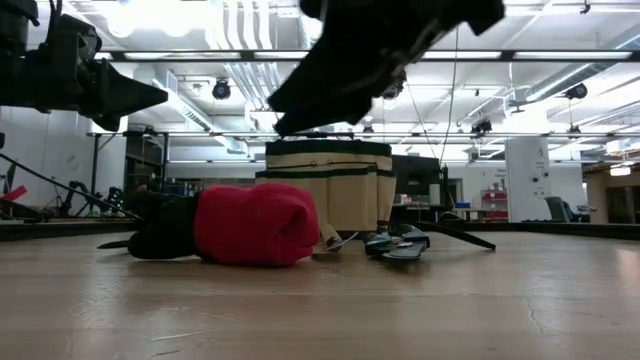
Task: Pick & Place Garden tools in Gardening bag
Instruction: Put the gloves into the gardening bag
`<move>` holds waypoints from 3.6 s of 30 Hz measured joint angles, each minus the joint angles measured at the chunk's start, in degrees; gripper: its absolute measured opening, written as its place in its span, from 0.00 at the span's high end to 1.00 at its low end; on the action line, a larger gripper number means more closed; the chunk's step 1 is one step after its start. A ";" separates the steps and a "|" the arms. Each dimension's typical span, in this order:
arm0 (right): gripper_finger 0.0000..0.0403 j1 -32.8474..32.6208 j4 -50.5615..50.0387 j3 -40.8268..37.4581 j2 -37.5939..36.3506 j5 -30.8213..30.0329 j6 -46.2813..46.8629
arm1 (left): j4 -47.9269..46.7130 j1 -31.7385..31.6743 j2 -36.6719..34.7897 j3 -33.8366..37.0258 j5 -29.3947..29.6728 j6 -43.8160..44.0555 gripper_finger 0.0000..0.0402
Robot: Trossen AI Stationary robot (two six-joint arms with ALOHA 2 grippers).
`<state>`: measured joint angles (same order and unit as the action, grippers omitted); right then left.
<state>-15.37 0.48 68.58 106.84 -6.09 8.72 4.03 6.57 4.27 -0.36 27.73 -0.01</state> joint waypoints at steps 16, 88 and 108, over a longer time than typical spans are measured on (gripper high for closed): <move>0.36 0.37 -11.97 14.22 14.38 0.09 1.52 | 0.03 0.02 -0.01 0.00 0.00 0.00 0.96; 0.89 19.66 -35.70 19.24 -1.79 -26.64 -39.58 | 0.17 0.02 0.28 0.01 0.00 0.01 0.96; 0.63 20.16 -34.43 18.92 -1.76 -26.90 -46.90 | 0.17 0.01 0.28 0.02 0.00 0.00 0.95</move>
<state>4.79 -33.95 87.50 105.08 -32.99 -38.18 4.21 6.58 4.56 -0.34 27.73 -0.01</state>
